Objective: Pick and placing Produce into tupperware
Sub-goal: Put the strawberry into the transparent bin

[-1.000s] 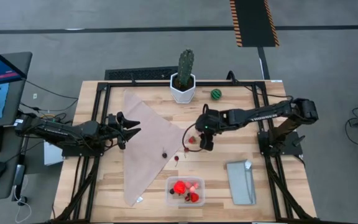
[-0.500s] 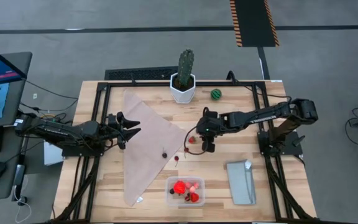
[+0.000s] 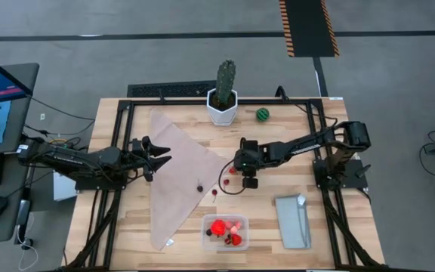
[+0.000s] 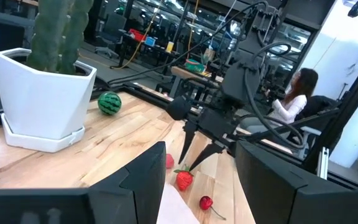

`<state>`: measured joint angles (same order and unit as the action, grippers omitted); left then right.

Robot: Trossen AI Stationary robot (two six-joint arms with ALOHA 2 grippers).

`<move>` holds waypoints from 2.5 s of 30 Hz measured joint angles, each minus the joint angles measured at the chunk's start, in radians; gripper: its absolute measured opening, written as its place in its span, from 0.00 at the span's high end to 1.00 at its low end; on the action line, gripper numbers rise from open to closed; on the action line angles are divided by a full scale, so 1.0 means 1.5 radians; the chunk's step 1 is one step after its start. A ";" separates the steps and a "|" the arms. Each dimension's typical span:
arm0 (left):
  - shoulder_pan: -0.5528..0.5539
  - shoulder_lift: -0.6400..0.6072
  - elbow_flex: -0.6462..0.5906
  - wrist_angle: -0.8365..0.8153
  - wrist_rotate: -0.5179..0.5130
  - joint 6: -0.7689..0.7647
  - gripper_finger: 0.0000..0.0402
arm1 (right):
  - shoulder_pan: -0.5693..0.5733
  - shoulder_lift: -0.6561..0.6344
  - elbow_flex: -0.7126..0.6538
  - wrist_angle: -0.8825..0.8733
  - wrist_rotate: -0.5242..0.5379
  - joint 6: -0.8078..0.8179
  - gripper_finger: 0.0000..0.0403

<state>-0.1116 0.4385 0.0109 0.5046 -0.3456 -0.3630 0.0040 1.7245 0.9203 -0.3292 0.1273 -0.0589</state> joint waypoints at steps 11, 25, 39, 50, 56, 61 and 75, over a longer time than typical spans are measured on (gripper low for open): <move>0.000 0.000 0.000 0.000 0.000 0.000 0.55 | 0.010 0.000 0.000 0.025 0.002 -0.004 0.71; 0.000 0.000 0.000 0.000 -0.001 0.000 0.55 | 0.012 -0.006 0.017 0.025 -0.009 0.027 0.96; 0.000 0.000 0.000 -0.010 -0.003 0.005 0.55 | 0.151 -0.006 0.195 -0.166 0.108 0.086 0.98; 0.000 0.000 0.000 -0.034 -0.032 0.005 0.55 | 0.341 -0.007 0.295 -0.195 0.133 0.229 0.98; 0.000 0.000 0.000 -0.044 -0.035 -0.003 0.55 | 0.412 -0.002 0.306 -0.171 0.159 0.328 0.97; 0.000 0.000 0.000 -0.045 0.001 -0.005 0.55 | 0.430 0.043 0.299 -0.154 0.160 0.369 0.98; 0.000 0.000 0.000 -0.078 0.023 -0.035 0.55 | 0.406 0.082 0.299 -0.119 0.154 0.334 0.80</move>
<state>-0.1116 0.4381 0.0109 0.3875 -0.3115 -0.4156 0.6128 1.8468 1.3693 -0.5083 0.3586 0.4426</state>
